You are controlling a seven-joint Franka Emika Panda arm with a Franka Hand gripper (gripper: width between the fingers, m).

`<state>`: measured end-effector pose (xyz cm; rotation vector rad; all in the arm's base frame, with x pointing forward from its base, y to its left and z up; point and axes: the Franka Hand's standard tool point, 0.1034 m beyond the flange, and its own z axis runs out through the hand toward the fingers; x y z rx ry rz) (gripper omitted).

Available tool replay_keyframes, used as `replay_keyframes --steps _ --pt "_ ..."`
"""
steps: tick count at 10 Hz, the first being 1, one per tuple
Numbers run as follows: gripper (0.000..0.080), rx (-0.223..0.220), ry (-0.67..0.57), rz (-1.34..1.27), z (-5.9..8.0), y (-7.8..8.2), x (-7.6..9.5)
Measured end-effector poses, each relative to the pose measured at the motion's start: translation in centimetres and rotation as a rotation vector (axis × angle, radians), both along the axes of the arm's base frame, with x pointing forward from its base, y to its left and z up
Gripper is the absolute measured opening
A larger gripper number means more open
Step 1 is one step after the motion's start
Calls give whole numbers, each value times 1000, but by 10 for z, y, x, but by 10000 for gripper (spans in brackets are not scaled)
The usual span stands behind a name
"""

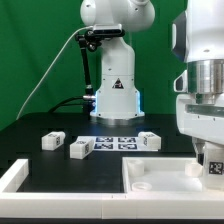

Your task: Assemble one leg

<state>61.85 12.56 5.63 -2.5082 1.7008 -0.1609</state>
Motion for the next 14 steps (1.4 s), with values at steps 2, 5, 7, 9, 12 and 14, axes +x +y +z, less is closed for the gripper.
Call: replay_keyframes --steps 2,5,7,9,12,14 --pt "648 -47 -2 253 0 -2 0" --pt "648 -107 7 598 2 -11 4" --pt "648 -132 11 801 3 -16 5" --pt "648 -154 8 939 4 -6 5" --pt "528 -154 -2 941 6 1 8" --pt "389 -157 5 937 5 -4 7"
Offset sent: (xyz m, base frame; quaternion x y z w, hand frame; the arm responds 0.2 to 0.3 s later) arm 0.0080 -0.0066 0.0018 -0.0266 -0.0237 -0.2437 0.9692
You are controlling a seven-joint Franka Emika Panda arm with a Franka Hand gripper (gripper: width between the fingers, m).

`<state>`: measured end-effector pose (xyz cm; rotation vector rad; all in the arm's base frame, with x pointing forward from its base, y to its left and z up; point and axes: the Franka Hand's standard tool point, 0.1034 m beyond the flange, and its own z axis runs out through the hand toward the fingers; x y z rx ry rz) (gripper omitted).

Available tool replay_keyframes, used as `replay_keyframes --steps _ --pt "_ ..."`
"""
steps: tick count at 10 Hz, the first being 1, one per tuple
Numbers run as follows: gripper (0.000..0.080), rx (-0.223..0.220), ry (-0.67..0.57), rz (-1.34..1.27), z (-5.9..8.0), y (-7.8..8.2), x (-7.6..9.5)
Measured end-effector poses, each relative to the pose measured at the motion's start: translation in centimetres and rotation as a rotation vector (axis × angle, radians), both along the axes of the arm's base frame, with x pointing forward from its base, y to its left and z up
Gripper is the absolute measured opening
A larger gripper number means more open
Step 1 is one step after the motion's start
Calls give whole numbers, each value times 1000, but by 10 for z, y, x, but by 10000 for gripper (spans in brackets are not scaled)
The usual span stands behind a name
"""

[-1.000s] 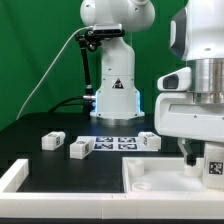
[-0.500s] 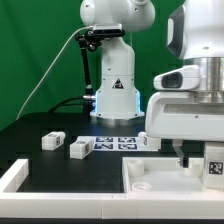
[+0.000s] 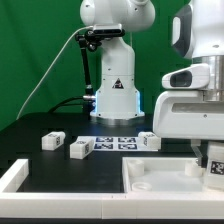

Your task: Assemble one leg

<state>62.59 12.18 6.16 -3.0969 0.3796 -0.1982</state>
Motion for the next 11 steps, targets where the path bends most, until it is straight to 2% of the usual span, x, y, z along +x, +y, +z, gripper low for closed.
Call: replay_keyframes --steps 1,5,7,9,11 --pt "271 -4 1 -6 -1 -4 0" --pt "271 3 0 -44 -1 -3 0" --pt "271 47 -28 -368 -2 -2 -3" --pt "271 73 -29 -613 -2 -3 -4" --pt "271 134 -7 -937 -3 -6 -4"
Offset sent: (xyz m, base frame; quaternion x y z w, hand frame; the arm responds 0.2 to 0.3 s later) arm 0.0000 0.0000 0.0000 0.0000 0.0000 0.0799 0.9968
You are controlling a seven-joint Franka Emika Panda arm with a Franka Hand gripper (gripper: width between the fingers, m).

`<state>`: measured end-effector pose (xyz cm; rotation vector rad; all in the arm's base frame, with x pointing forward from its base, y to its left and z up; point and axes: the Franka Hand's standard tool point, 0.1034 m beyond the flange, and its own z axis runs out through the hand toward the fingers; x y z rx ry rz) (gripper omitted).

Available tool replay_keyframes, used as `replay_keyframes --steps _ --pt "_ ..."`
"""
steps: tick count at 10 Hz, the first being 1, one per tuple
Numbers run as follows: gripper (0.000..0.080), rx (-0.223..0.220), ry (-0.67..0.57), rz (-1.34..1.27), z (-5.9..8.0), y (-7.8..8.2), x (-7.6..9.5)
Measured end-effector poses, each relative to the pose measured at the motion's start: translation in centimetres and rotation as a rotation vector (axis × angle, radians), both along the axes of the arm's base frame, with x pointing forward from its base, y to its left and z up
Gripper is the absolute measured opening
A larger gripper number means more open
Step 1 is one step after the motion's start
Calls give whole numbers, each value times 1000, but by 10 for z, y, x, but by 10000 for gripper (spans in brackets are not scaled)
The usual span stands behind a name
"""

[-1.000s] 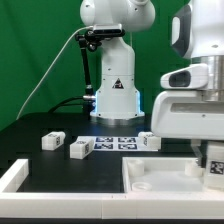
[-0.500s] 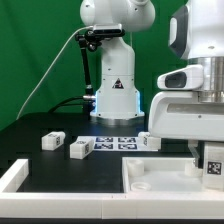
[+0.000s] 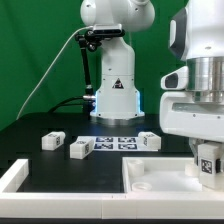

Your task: Assemble one leg

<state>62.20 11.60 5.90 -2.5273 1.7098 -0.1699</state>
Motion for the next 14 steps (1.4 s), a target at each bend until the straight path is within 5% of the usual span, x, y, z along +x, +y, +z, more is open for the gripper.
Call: replay_keyframes --steps 5,7,9,14 --pt "271 77 26 -464 -1 0 -1" --pt "271 72 24 -432 -1 -1 -1" --pt "575 58 22 -323 0 -2 0" --pt "648 -33 11 279 0 6 0"
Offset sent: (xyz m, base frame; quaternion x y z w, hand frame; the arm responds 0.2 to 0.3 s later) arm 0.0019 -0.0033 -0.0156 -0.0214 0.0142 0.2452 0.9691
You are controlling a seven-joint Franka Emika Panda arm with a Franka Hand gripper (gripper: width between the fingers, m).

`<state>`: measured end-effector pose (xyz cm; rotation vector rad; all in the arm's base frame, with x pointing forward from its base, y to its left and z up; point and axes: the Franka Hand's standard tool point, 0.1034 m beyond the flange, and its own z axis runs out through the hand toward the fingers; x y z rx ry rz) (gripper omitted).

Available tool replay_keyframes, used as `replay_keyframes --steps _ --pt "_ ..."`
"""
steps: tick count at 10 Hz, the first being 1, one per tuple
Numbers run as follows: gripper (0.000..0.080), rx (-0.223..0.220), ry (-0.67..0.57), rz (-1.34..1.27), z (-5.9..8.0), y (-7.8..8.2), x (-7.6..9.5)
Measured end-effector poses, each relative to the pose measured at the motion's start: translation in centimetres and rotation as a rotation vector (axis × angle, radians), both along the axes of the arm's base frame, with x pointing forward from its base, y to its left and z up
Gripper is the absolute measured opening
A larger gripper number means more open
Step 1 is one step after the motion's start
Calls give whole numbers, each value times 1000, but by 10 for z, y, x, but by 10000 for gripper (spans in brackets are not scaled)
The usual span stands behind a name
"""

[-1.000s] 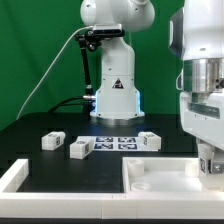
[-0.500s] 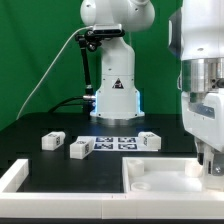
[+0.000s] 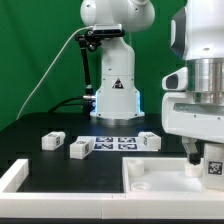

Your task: Assemble one leg

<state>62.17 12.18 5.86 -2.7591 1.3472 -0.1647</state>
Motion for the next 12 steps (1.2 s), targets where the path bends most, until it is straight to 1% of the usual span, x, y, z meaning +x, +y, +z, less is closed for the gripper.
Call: replay_keyframes --steps 5,8,9,10,11,12 --pt "648 -78 -3 515 0 2 0" --pt "648 -127 -3 782 4 -1 2" --pt "527 -131 -1 810 3 -3 1" --pt "388 -130 -1 801 2 -3 1" --pt "388 -130 -1 801 2 -3 1" --pt "272 -130 0 800 2 -3 1"
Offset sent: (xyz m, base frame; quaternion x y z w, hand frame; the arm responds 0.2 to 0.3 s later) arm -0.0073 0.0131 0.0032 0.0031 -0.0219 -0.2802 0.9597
